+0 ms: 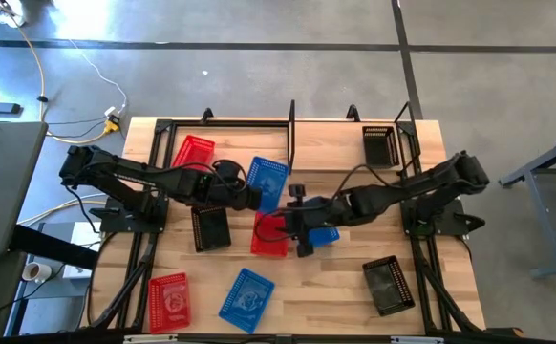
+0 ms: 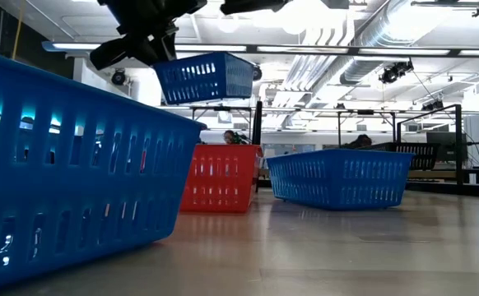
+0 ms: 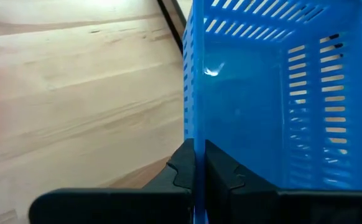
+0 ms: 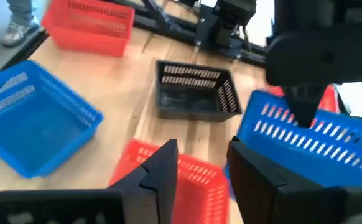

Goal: Stack baskets on shelf by color
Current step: Put the top blue basket on the shelf

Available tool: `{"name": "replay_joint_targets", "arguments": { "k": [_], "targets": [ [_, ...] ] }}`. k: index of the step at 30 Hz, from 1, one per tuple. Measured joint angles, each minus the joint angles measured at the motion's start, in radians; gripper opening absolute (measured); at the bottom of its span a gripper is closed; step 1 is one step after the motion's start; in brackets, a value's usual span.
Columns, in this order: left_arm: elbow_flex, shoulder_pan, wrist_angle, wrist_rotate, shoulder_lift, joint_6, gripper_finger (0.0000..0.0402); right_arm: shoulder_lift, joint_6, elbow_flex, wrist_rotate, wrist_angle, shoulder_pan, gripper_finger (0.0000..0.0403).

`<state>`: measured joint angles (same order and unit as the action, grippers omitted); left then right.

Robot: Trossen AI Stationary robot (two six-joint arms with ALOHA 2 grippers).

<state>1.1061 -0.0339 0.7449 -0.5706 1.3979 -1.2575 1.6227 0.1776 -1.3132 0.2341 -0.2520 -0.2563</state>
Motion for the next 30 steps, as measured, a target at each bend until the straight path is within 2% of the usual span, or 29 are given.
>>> {"name": "replay_joint_targets", "arguments": {
  "k": [6, 15, 22, 30],
  "targets": [
    [0.000, -0.001, -0.003, 0.001, -0.001, -0.015, 0.0000, 0.001, 0.012, 0.000, -0.002, 0.013, 0.023, 0.0156],
    [0.000, -0.009, 0.010, 0.052, -0.001, 0.058, 0.0000, -0.012, 0.098, -0.001, 0.029, -0.024, 0.029, 0.0158],
    [0.000, -0.022, 0.007, 0.103, -0.013, 0.073, 0.0000, -0.026, 0.188, -0.001, -0.003, -0.141, 0.030, 0.0158],
    [0.000, -0.023, 0.007, 0.151, -0.013, 0.117, 0.0000, -0.026, 0.224, -0.001, -0.019, -0.151, 0.030, 0.0158]
  ]
}}
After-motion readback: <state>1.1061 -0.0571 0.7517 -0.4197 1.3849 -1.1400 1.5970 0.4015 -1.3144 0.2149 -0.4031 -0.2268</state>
